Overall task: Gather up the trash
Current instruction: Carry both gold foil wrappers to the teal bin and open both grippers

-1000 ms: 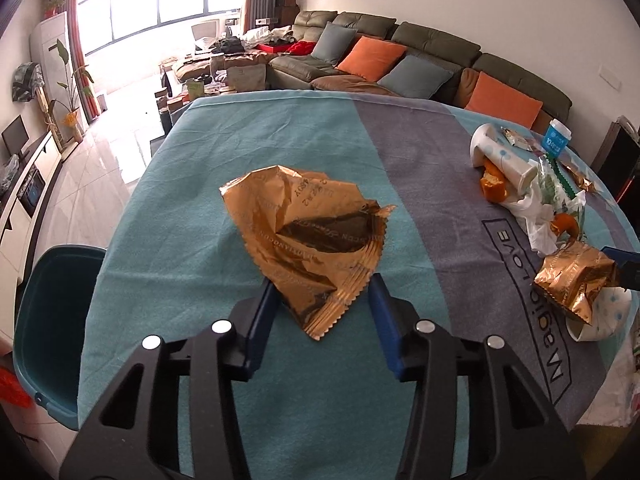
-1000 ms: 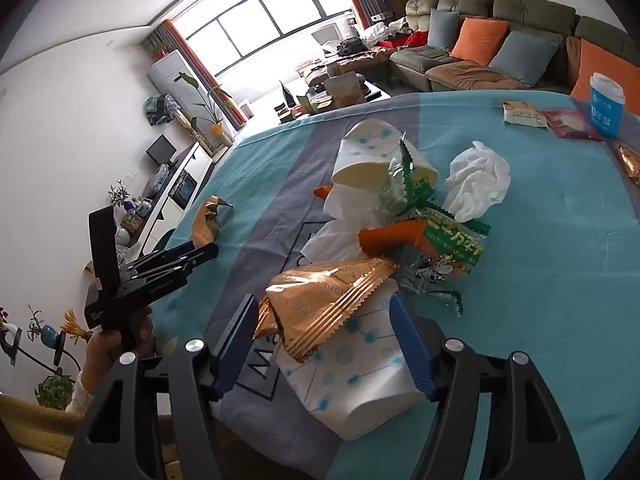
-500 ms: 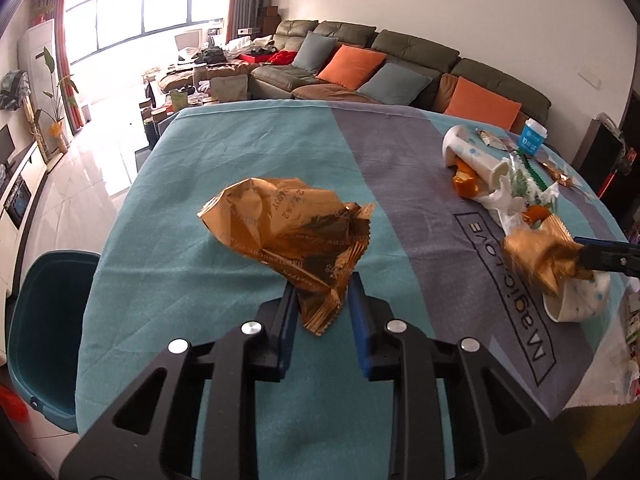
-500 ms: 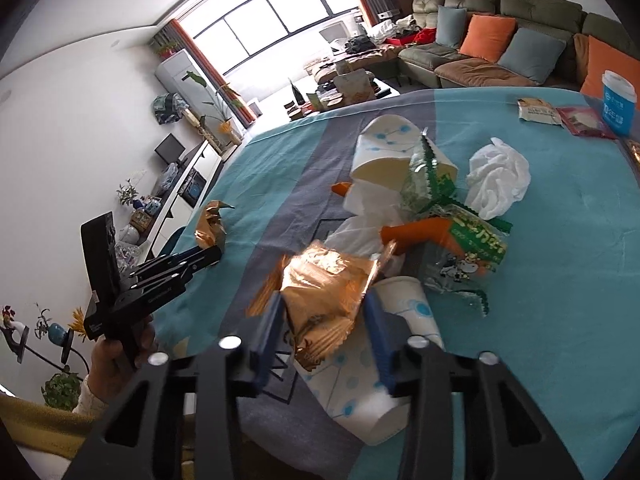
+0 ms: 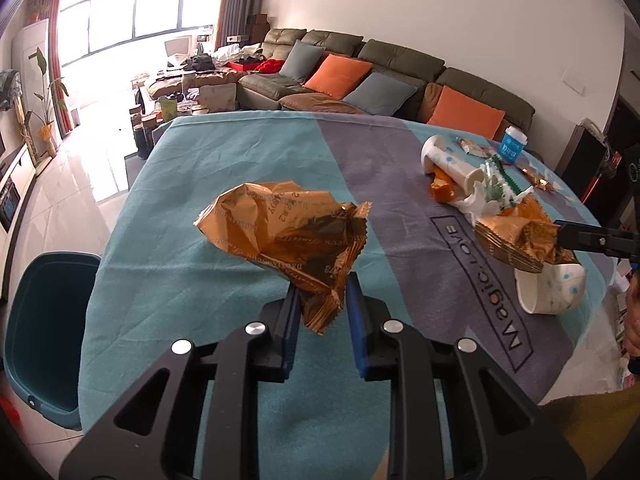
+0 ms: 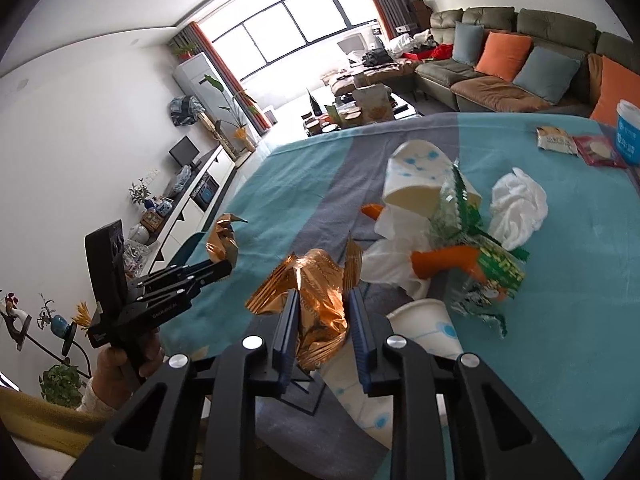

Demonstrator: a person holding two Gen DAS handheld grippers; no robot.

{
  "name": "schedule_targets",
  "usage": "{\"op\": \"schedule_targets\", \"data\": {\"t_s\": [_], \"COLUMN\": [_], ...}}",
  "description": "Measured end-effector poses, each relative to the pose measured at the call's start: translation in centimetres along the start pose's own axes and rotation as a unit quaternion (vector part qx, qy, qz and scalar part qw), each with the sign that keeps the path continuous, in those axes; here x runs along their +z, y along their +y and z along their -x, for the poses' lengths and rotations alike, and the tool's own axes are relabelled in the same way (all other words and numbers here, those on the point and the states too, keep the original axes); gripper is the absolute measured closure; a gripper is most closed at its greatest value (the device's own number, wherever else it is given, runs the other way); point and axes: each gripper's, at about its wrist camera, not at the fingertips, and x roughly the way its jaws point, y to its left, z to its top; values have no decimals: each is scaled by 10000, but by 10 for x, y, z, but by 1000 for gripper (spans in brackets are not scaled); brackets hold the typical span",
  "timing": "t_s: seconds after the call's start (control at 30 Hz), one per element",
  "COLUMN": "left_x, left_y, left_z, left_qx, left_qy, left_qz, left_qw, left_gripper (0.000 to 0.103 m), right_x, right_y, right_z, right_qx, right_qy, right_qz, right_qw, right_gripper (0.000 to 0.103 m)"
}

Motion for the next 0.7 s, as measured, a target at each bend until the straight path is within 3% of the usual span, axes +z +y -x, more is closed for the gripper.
{"op": "schedule_targets", "data": {"t_s": [0.43, 0.7], "left_x": [-3, -10], "left_y": [12, 31], "left_z": [30, 53], "left_qx": [3, 236], "left_qy": [-178, -262], "left_qz": [140, 273], "left_qw": [9997, 9990], "left_gripper": [81, 81], "right_x": [19, 31], "right_y": [22, 52], "right_z": [-40, -78], "right_qx": [591, 985], "right_qy": [35, 202], "right_qz": [295, 538], "right_qw": [9978, 9935], "right_gripper": [80, 80]}}
